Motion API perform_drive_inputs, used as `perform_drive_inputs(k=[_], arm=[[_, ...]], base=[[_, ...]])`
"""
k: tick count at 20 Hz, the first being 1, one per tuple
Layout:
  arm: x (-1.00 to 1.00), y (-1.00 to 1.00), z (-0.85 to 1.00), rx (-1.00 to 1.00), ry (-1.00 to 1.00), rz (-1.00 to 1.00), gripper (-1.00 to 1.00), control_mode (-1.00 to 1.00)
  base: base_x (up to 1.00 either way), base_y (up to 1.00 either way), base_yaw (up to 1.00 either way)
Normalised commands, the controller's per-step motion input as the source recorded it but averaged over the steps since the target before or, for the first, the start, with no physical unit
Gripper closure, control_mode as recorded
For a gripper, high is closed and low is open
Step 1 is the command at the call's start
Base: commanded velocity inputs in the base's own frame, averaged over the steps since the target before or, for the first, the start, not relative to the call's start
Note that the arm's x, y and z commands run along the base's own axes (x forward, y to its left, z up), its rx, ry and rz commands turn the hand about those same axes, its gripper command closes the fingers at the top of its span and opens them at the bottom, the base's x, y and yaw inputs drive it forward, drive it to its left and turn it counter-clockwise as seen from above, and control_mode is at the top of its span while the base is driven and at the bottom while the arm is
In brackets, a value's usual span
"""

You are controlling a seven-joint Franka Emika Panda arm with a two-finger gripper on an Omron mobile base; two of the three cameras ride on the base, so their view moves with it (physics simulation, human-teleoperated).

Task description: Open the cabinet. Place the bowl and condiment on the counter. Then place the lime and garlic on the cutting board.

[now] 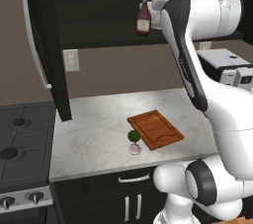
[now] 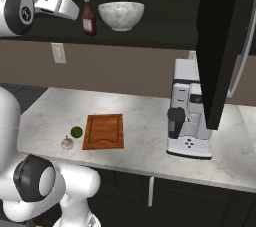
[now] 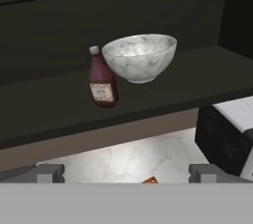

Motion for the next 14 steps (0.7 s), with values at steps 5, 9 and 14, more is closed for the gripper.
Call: perform_drive_inputs(k=[5, 9, 14], arm=[[0.02, 0.0, 0.0, 0.0, 0.0, 0.0, -1.0, -1.0], [0.0, 0.01, 0.0, -0.01, 0.0, 0.0, -1.0, -1.0], [0.0, 0.09, 0.0, -0.02, 0.0, -0.06, -1.0, -1.0]], base=[[0.0, 0.0, 0.0], [0.0, 0.0, 0.0], [0.0, 0.0, 0.0]])
